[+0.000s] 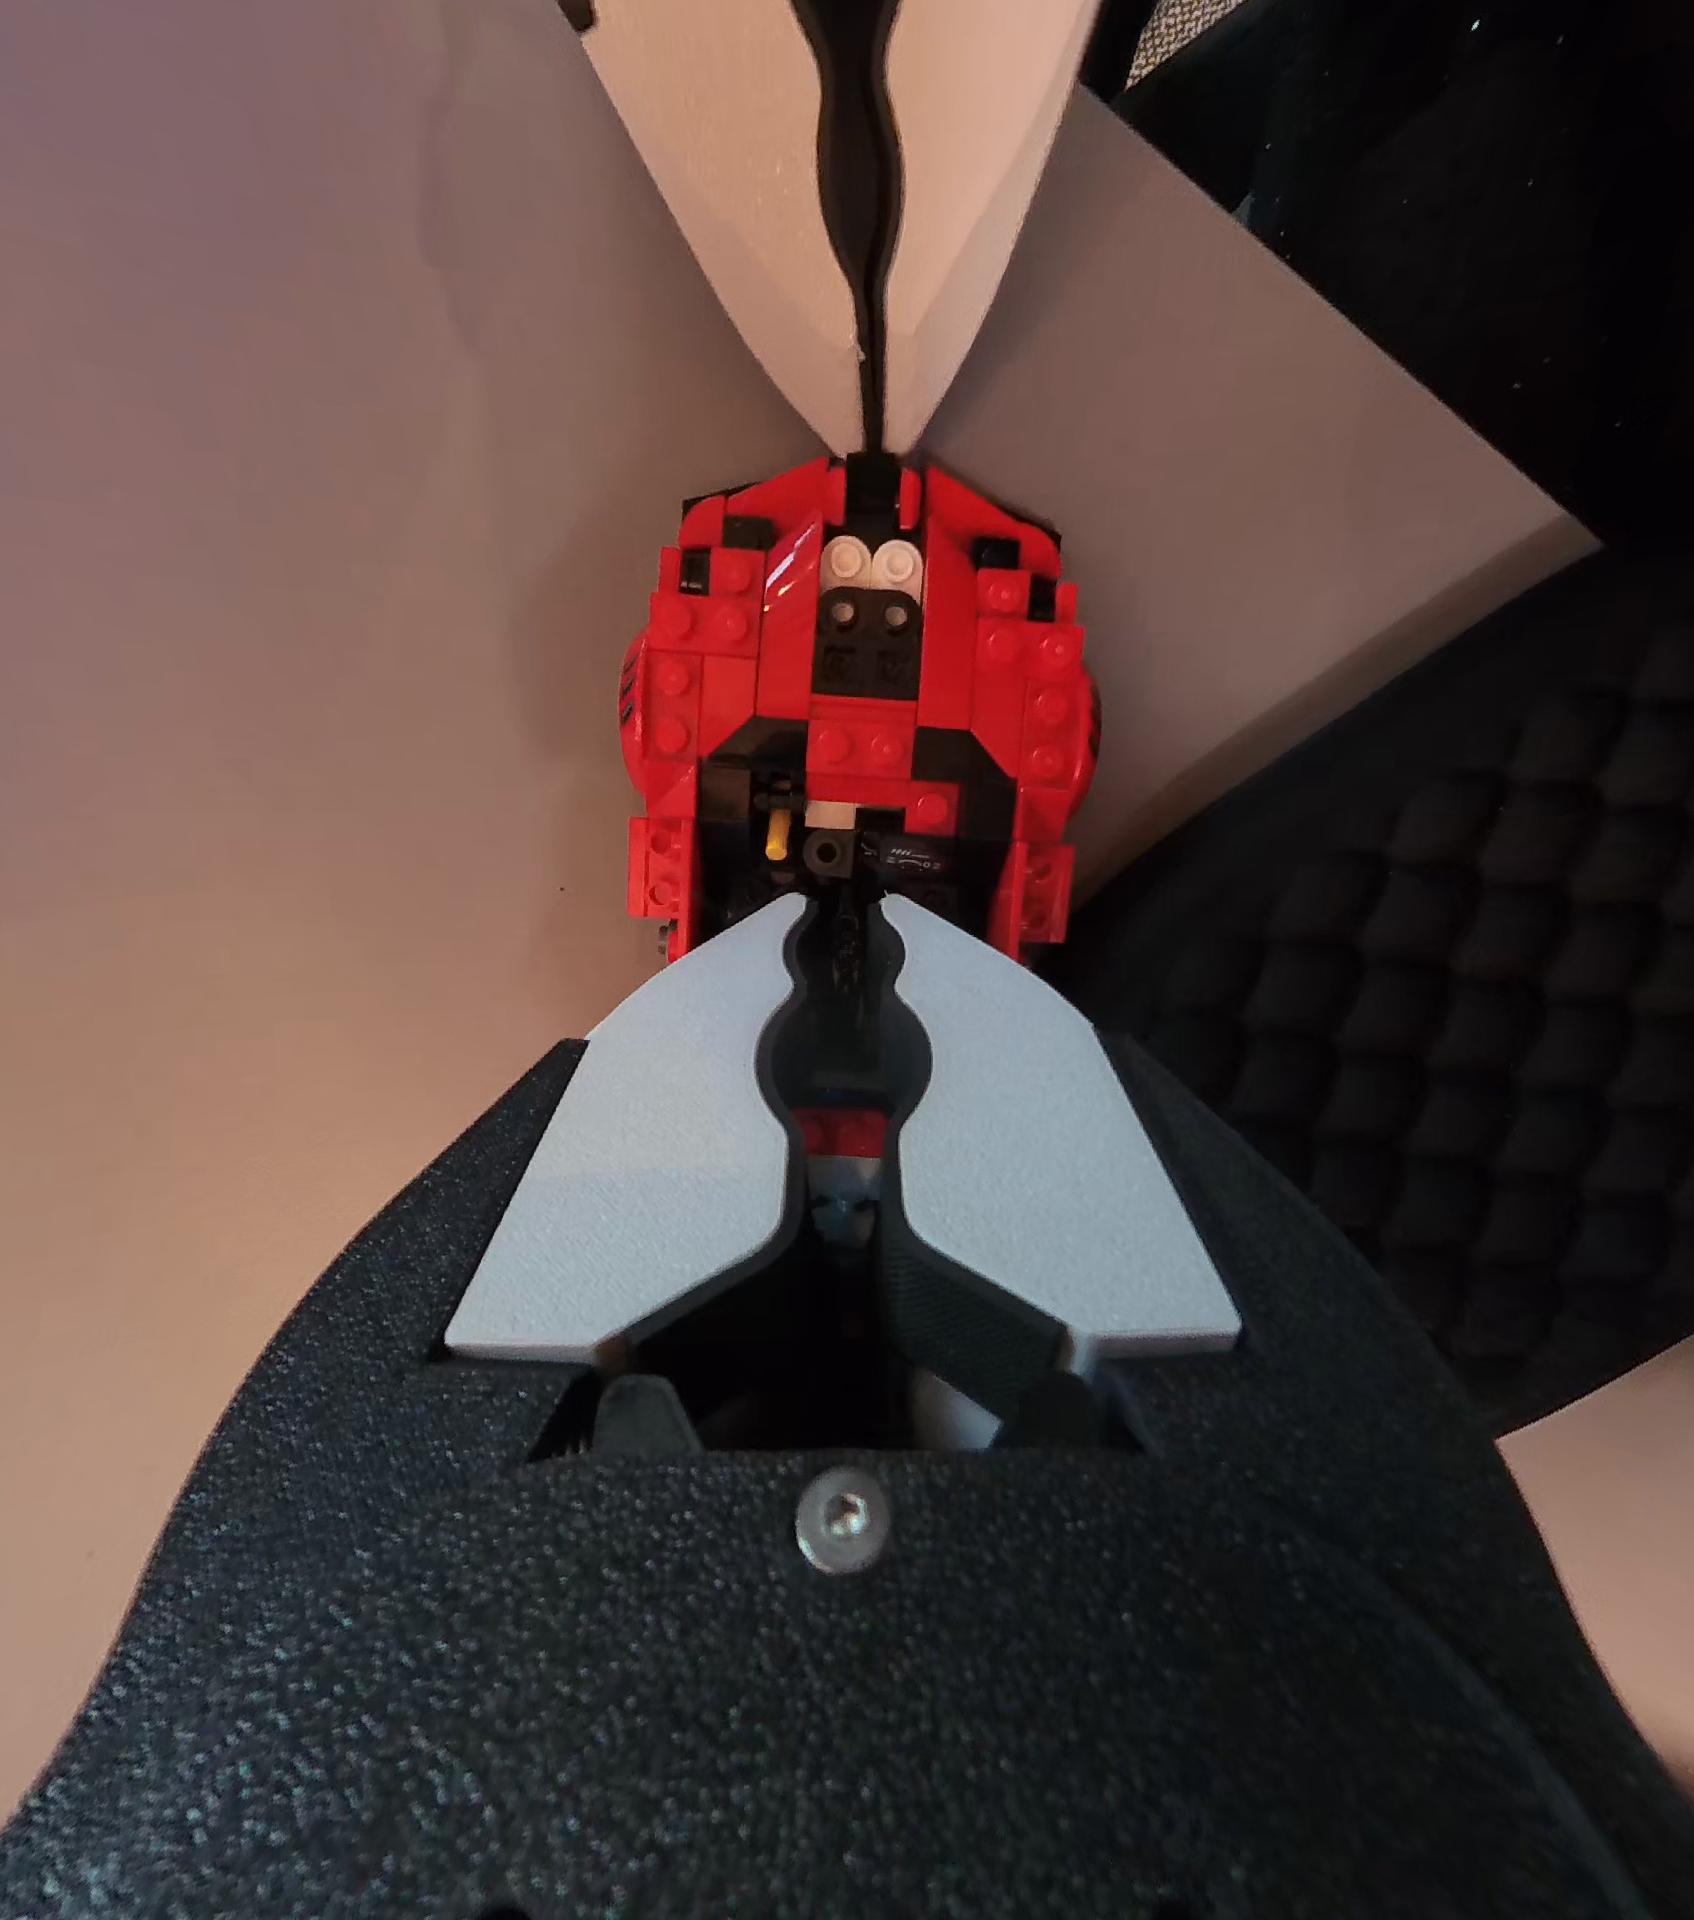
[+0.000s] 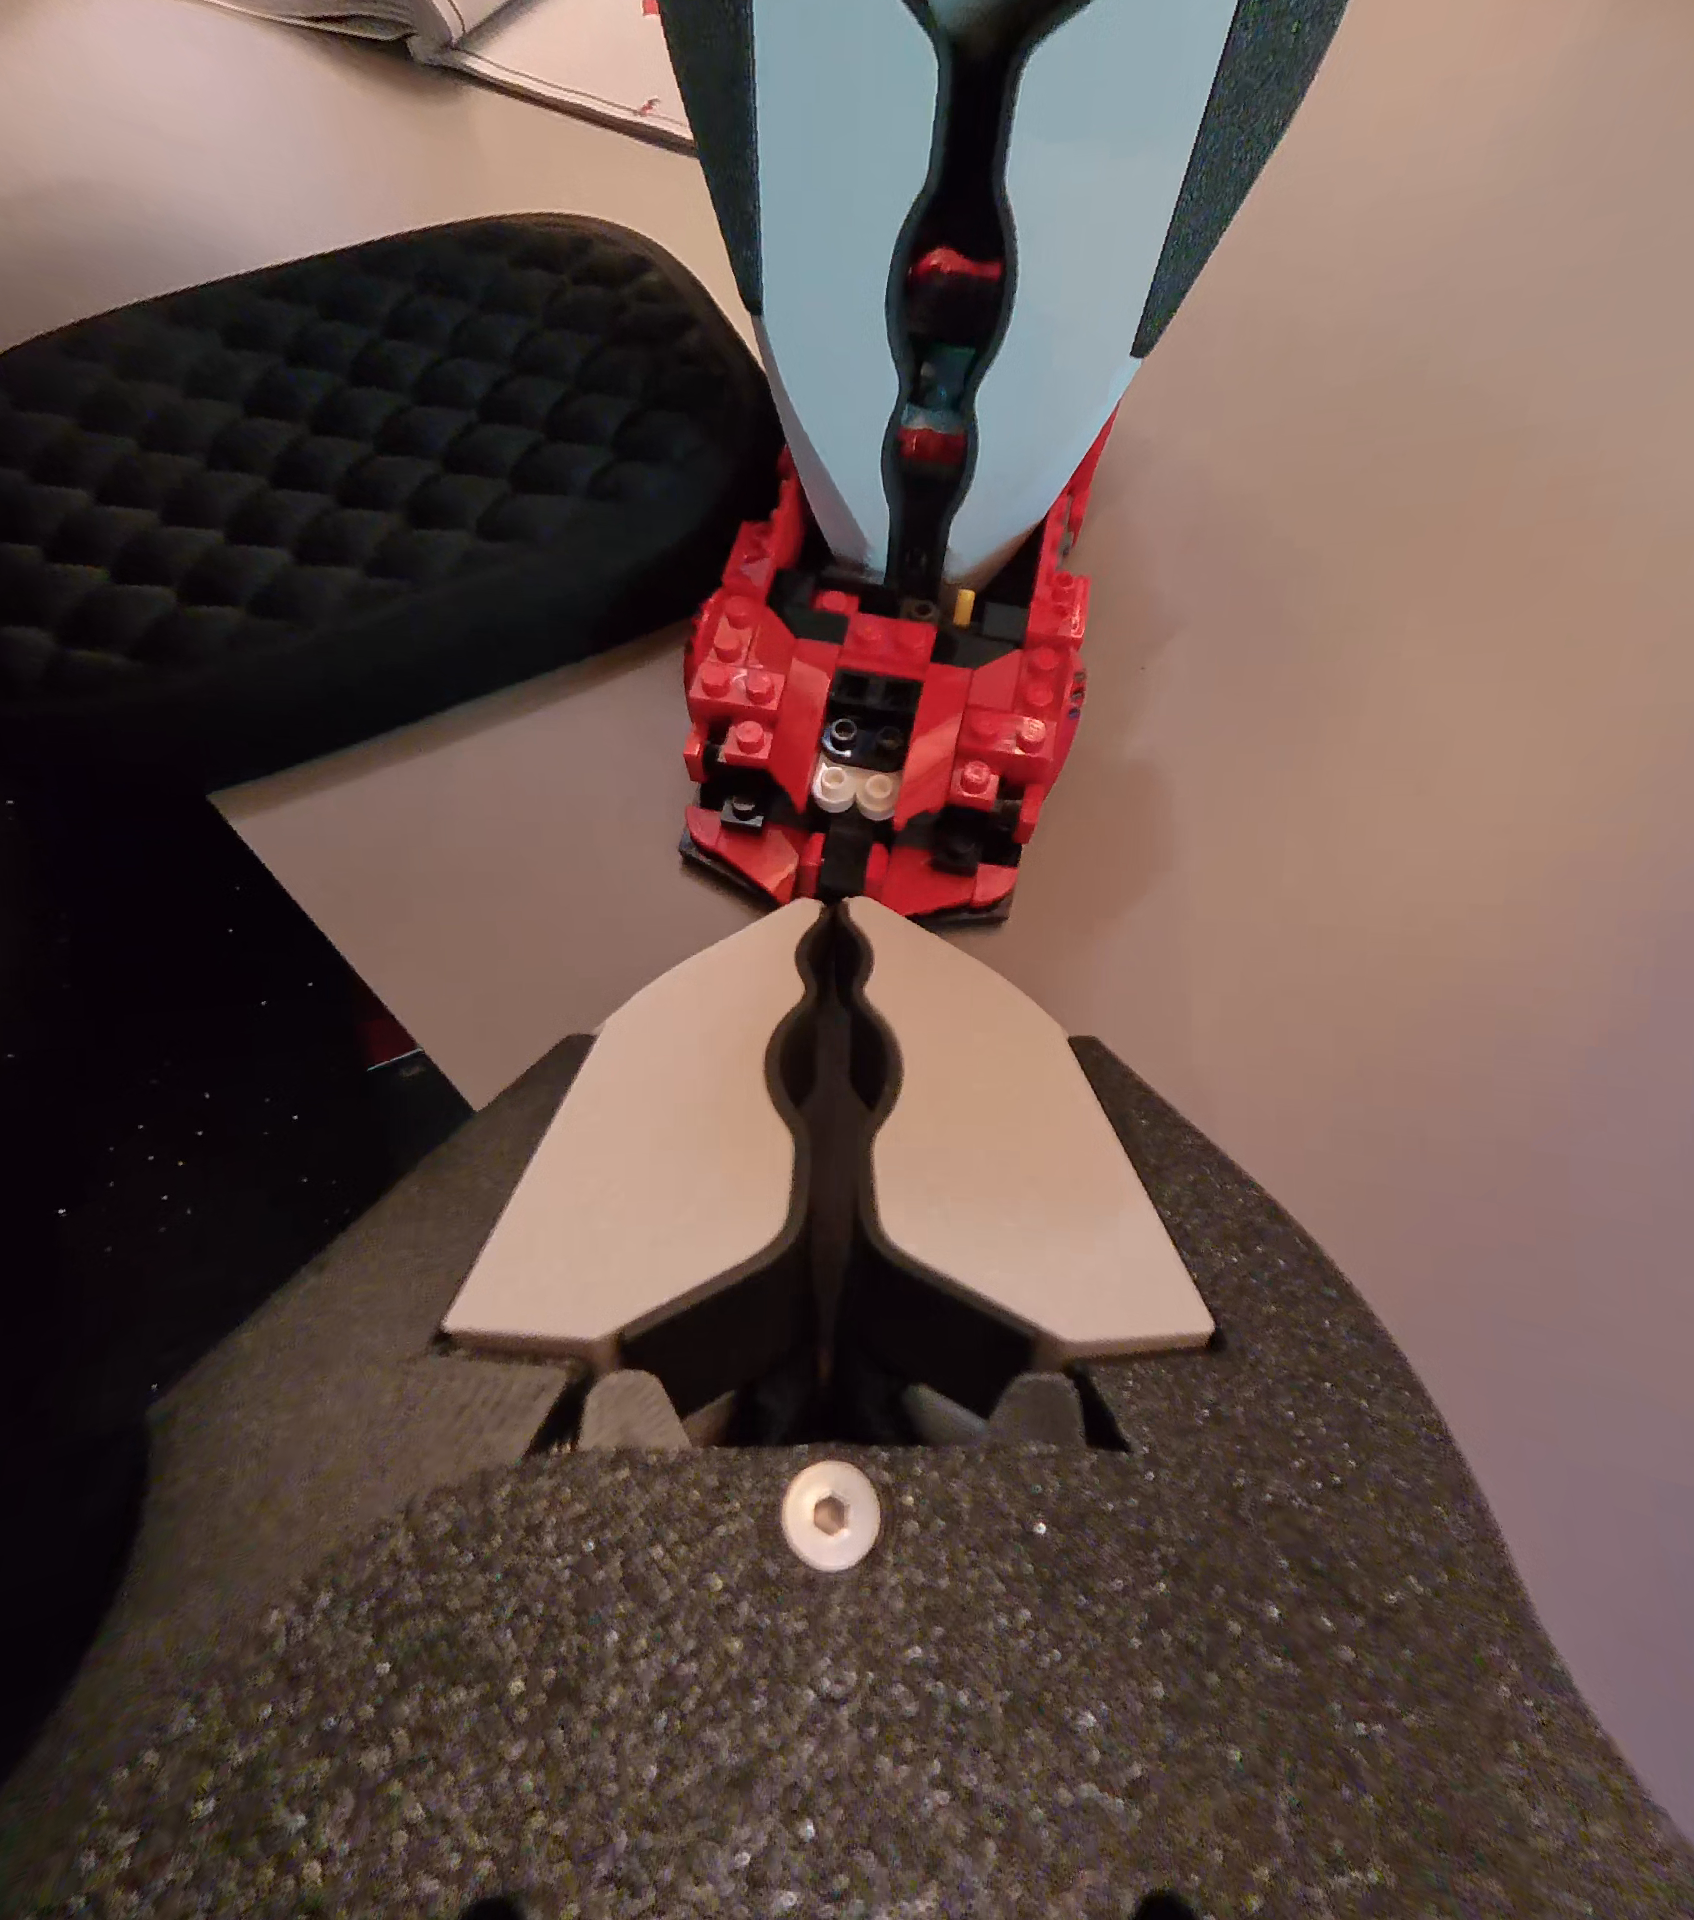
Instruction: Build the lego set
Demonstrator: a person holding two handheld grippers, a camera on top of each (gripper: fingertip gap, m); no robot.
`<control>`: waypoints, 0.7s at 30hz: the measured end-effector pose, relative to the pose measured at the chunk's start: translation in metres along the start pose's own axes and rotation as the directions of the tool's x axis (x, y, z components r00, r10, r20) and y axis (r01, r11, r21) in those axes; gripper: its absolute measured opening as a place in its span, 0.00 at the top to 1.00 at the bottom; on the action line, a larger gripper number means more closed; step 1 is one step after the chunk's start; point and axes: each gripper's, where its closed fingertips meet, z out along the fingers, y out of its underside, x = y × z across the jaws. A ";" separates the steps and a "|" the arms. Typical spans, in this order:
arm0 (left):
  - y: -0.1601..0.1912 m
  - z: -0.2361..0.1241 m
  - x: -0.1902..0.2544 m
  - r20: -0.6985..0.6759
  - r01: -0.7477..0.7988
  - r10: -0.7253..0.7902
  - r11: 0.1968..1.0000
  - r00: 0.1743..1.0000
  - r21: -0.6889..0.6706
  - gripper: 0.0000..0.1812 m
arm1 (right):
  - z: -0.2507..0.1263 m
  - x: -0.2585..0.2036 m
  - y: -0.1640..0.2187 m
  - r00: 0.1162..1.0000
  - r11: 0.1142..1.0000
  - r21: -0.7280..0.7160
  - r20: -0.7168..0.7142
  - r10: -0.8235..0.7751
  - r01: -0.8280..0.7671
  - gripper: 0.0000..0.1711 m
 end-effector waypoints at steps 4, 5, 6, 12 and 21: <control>-0.001 0.000 0.000 -0.006 0.000 0.000 1.000 1.000 0.009 0.96 | -0.010 0.010 0.007 0.999 0.999 -0.034 -0.034 0.011 -0.012 1.00; -0.001 0.000 0.000 -0.007 -0.001 0.001 1.000 1.000 0.009 0.96 | -0.010 0.010 0.007 0.999 0.999 -0.029 -0.032 0.016 -0.017 1.00; -0.001 0.000 0.000 -0.008 -0.002 0.002 1.000 1.000 0.008 0.96 | -0.009 0.009 0.008 0.999 0.999 -0.038 -0.033 0.013 -0.014 1.00; -0.001 0.000 0.000 -0.008 -0.001 0.001 1.000 1.000 0.015 0.96 | -0.003 0.007 0.007 0.999 0.999 -0.044 -0.040 -0.001 -0.001 0.99; -0.002 0.001 0.001 -0.015 0.000 0.001 1.000 1.000 0.028 0.96 | -0.002 0.007 0.007 0.999 0.999 -0.044 -0.040 0.006 -0.008 0.99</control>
